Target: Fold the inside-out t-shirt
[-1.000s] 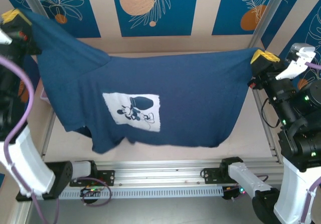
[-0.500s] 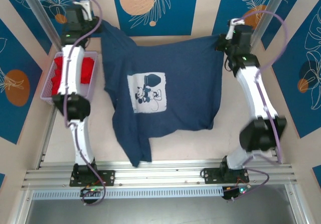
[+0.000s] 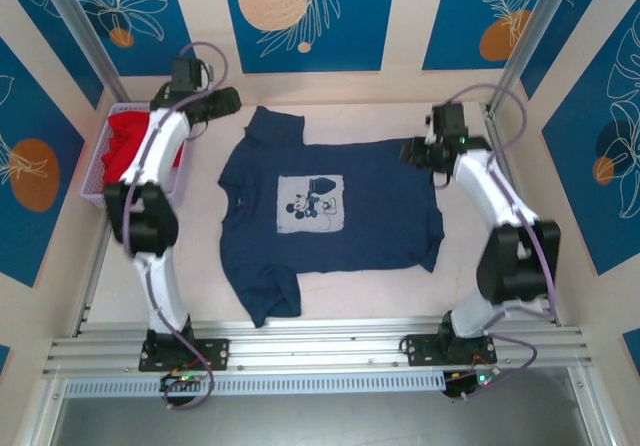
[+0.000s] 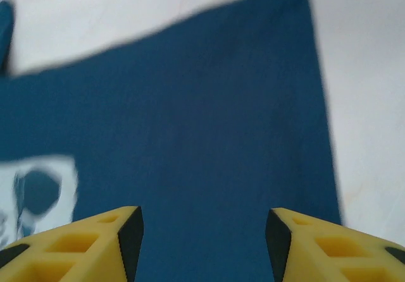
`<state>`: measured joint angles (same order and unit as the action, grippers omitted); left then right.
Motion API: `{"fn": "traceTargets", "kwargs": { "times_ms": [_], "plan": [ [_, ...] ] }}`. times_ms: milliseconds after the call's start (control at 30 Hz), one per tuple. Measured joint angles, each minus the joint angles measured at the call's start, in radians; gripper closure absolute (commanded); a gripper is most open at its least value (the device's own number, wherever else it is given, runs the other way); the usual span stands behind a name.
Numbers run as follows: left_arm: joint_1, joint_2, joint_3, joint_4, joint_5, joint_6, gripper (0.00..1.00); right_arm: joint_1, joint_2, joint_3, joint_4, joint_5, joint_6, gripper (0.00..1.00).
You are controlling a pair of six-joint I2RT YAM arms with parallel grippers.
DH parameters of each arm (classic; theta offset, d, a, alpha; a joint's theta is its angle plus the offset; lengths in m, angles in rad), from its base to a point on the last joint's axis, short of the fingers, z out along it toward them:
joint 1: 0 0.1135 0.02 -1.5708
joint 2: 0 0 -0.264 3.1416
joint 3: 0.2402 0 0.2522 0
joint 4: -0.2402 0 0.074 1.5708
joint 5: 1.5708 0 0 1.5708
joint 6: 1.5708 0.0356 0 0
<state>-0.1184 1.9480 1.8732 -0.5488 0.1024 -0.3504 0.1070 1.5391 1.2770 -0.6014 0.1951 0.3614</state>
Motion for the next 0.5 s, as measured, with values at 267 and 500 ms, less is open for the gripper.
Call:
{"fn": "traceTargets", "kwargs": {
  "times_ms": [267, 500],
  "plan": [
    [-0.617, -0.404, -0.695, 0.414, 0.108, 0.177, 0.24, -0.006, -0.314, -0.45, -0.108, 0.027, 0.168, 0.44],
    [-0.943, -0.106, -0.719, 0.529, 0.084, 0.483, 0.25, -0.086, -0.334, -0.54, -0.117, 0.024, 0.225, 0.48]
  ]
}}
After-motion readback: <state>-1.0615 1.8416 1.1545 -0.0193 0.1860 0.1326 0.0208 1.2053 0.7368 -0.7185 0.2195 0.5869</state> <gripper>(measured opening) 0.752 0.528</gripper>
